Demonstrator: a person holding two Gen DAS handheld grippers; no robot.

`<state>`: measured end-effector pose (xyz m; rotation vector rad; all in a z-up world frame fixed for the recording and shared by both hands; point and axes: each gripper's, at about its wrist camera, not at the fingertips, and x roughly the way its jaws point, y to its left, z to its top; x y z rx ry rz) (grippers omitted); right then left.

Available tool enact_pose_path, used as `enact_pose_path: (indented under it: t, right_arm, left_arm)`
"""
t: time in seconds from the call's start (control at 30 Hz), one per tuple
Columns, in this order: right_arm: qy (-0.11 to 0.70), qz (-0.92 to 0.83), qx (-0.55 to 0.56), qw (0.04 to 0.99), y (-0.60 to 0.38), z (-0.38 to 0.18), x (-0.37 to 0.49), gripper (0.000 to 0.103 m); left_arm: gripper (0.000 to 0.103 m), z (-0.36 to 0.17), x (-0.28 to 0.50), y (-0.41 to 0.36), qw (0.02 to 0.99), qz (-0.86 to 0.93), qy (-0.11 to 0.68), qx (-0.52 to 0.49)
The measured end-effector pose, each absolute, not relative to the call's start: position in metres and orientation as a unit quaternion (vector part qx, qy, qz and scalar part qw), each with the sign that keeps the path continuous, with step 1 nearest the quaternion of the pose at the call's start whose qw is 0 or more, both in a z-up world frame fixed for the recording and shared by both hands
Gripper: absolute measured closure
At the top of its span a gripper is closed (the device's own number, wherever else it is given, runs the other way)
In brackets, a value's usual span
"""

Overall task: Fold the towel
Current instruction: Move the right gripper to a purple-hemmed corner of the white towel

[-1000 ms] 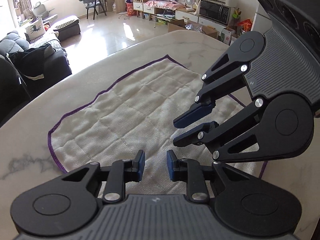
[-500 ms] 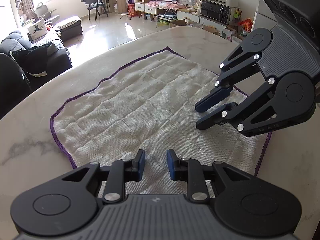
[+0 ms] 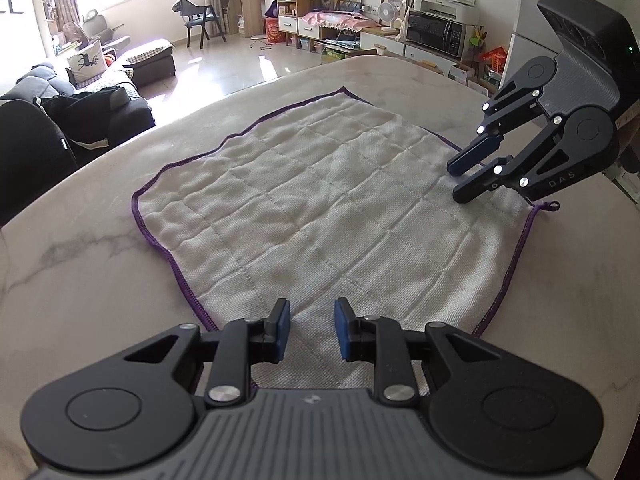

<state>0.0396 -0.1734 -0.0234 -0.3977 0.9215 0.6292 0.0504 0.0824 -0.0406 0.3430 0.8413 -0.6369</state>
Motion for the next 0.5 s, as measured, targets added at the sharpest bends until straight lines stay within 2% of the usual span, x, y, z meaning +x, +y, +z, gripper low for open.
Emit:
enact_pose_path:
  t: [0.27, 0.5]
  right_arm:
    - [0.435, 0.286, -0.200, 0.830, -0.182, -0.020, 0.029, 0.073]
    - [0.420, 0.334, -0.208, 0.818, -0.153, -0.013, 0.015, 0.073]
  left_arm:
    - [0.078, -0.038, 0.035, 0.097, 0.848, -0.299, 0.403, 0.172]
    - [0.078, -0.032, 0.022, 0.076, 0.838, -0.339, 0.388, 0.181]
